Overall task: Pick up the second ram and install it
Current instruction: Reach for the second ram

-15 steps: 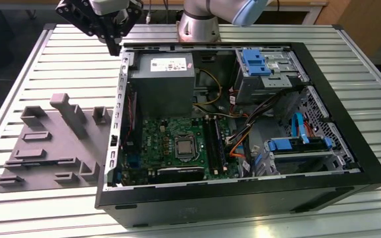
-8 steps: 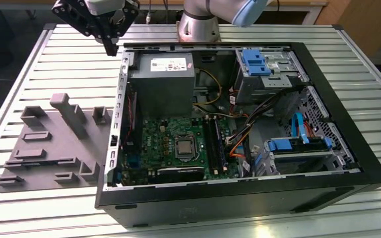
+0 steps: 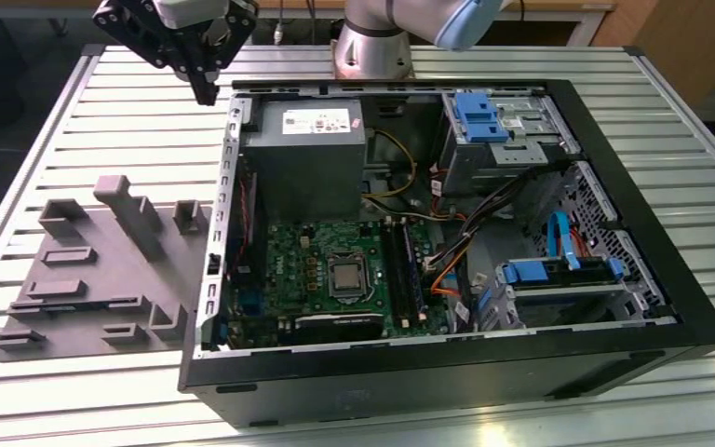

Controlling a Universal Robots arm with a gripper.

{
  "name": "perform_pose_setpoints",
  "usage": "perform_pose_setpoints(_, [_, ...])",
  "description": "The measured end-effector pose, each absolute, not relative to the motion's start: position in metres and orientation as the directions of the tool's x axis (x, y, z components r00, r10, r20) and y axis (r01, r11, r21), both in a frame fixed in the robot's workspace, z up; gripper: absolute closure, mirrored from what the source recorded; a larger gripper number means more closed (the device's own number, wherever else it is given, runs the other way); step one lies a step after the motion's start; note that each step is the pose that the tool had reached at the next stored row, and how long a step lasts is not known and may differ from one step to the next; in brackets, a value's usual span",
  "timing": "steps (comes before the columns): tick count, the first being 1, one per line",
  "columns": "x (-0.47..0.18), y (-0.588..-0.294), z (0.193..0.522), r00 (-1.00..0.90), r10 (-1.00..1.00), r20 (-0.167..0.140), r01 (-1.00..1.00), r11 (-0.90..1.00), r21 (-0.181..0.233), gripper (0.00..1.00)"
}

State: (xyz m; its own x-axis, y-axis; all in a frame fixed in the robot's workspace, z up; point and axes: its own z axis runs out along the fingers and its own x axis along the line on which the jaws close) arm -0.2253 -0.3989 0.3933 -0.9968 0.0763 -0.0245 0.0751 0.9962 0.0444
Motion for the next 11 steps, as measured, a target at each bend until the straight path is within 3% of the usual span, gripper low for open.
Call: perform_pose_setpoints(11, [-0.2324, -0.3989, 0.3934, -0.997, 0.076, -0.024, 0.075, 0.996, 0.044, 0.89])
